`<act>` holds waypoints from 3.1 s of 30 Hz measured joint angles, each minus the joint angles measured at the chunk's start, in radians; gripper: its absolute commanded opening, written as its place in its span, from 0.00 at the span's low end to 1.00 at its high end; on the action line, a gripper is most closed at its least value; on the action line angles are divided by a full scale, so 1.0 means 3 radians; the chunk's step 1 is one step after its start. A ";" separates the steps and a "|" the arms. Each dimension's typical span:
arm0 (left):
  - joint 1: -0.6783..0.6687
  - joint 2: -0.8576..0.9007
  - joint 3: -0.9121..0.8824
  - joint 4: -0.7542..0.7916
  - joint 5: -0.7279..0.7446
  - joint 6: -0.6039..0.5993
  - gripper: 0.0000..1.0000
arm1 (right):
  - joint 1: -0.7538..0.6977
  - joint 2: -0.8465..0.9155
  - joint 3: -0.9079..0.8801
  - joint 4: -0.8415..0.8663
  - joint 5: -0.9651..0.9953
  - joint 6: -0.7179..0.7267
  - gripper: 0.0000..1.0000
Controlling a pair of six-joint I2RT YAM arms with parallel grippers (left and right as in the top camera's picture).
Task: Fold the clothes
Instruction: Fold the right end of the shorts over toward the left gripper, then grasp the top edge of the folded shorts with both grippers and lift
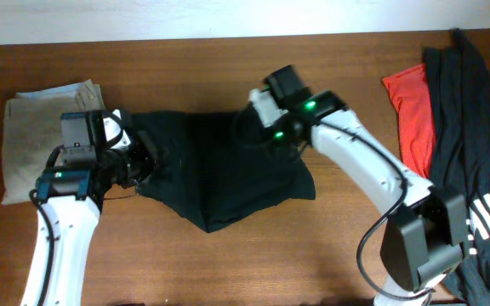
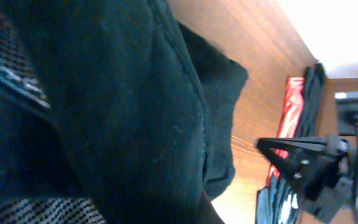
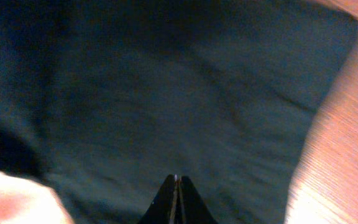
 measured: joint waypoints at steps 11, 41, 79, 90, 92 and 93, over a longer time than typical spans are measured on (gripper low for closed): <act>-0.1316 0.0576 0.0009 0.1078 -0.0173 -0.0245 0.17 | -0.0362 0.0168 -0.1193 0.0696 0.0069 -0.0042 0.04; -0.1035 0.1488 0.0086 0.0594 -0.0785 0.0093 0.45 | -0.0360 -0.0437 -0.1369 -0.0221 -0.1359 -0.0365 0.04; -0.1316 0.2126 0.0187 -0.0537 0.0032 0.0453 0.29 | -0.0662 -0.0291 -0.1334 0.0730 0.0806 0.0558 0.58; -0.1509 0.1593 0.0782 0.0214 0.0123 0.1161 0.99 | -0.0662 -0.0731 -0.0902 0.0113 0.0819 0.0437 0.77; -0.1638 0.1784 0.0782 0.0338 0.0006 0.1203 0.99 | -0.0662 -0.0731 -0.0902 0.0062 0.0819 0.0436 0.78; -0.1638 0.1846 0.0782 0.0359 -0.0014 0.1212 0.99 | -0.0662 -0.0732 -0.0902 0.0038 0.0819 0.0436 0.78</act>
